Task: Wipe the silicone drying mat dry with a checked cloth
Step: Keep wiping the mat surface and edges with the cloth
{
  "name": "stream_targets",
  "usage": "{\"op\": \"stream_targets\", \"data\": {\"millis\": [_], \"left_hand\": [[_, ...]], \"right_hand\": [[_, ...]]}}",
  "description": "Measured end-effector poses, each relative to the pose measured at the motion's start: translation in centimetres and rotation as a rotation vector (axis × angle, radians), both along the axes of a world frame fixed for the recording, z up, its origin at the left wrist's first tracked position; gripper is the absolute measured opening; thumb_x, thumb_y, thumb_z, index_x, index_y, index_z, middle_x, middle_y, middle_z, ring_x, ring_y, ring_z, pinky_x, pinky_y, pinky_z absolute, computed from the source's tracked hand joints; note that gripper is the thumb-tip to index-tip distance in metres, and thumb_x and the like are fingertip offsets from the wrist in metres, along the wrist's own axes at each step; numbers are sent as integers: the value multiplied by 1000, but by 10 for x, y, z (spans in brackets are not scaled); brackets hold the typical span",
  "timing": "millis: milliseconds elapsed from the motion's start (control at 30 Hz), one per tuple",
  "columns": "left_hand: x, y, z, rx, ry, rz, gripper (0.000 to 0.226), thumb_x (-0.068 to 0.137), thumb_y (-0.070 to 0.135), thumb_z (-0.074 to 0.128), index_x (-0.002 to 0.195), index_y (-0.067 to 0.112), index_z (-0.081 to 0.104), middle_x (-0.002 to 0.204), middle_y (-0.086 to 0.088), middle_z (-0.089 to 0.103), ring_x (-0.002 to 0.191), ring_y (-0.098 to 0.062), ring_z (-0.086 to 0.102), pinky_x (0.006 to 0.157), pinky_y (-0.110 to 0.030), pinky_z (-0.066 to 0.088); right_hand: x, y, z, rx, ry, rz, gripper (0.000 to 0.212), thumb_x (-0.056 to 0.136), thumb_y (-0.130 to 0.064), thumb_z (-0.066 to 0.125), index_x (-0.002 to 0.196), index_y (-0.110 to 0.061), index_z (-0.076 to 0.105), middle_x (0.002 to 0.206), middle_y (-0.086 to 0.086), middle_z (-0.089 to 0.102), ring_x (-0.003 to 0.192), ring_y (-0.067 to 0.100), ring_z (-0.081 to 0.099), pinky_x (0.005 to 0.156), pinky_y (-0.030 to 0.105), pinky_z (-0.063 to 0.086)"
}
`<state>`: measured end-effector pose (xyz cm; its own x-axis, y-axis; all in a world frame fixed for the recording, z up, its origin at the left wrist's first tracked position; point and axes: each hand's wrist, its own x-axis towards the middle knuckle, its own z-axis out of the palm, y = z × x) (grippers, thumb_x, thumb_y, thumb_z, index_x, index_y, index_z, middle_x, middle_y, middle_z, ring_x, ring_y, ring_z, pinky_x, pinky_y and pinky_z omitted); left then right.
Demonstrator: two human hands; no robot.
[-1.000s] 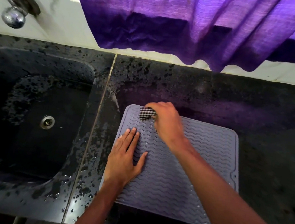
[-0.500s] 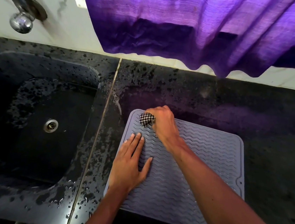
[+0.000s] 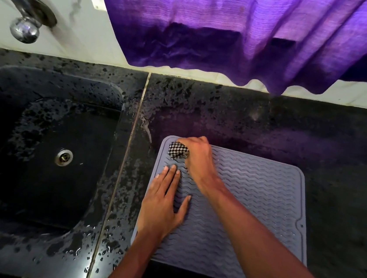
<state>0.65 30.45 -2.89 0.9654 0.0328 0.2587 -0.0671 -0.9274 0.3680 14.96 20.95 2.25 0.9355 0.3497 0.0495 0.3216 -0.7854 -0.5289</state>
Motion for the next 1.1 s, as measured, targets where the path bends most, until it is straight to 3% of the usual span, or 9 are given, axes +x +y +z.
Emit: {"op": "stream_targets", "data": {"millis": [100, 367, 533, 700, 833, 933, 1100], "left_hand": [[0, 0, 0, 13, 7, -3, 69, 99, 50, 52, 149, 3, 49, 160, -8, 41, 152, -21, 33, 123, -40, 30], [0, 0, -2, -7, 17, 2, 69, 99, 51, 53, 150, 4, 48, 160, -8, 41, 151, -22, 34, 119, -46, 36], [0, 1, -3, -35, 24, 17, 69, 98, 52, 54, 150, 8, 49, 160, -7, 42, 150, -19, 36, 120, -43, 36], [-1, 1, -1, -47, 28, 34, 67, 98, 53, 53, 150, 11, 50, 161, -1, 40, 150, -16, 36, 121, -41, 34], [0, 0, -2, -35, 11, 29, 67, 98, 52, 52, 150, 10, 50, 162, -3, 39, 150, -18, 36, 120, -43, 35], [0, -1, -1, -23, -11, 20, 67, 98, 51, 52, 149, 8, 51, 161, -5, 41, 149, -20, 37, 119, -44, 35], [0, -1, -1, -6, 6, 28, 68, 98, 52, 51, 149, 8, 50, 161, -6, 40, 150, -20, 36, 120, -42, 33]], "right_hand": [[-1, 1, -3, 10, -20, 9, 57, 61, 13, 68, 108, -19, 72, 101, -1, 72, 87, 22, 52, 78, 33, 48], [-2, 1, 3, 28, 6, 46, 37, 70, -1, 65, 97, -25, 74, 95, -6, 72, 86, 19, 56, 76, 34, 47], [0, -8, -7, -12, -3, 155, 54, 61, 7, 68, 108, -22, 71, 108, -4, 72, 89, 22, 58, 80, 33, 46], [3, -23, -8, -79, -4, 126, 48, 66, 3, 70, 105, -25, 72, 107, -8, 72, 88, 17, 59, 78, 21, 35], [3, -36, -6, -98, 58, 29, 45, 68, -1, 70, 102, -29, 72, 99, -7, 73, 91, 19, 58, 80, 30, 45], [8, -22, 5, -41, 86, -23, 41, 67, 0, 70, 97, -28, 74, 88, -3, 72, 87, 19, 56, 78, 28, 46], [5, -5, 2, -6, 19, 35, 46, 69, 6, 66, 101, -25, 74, 98, -6, 73, 84, 18, 51, 76, 32, 49]]}}
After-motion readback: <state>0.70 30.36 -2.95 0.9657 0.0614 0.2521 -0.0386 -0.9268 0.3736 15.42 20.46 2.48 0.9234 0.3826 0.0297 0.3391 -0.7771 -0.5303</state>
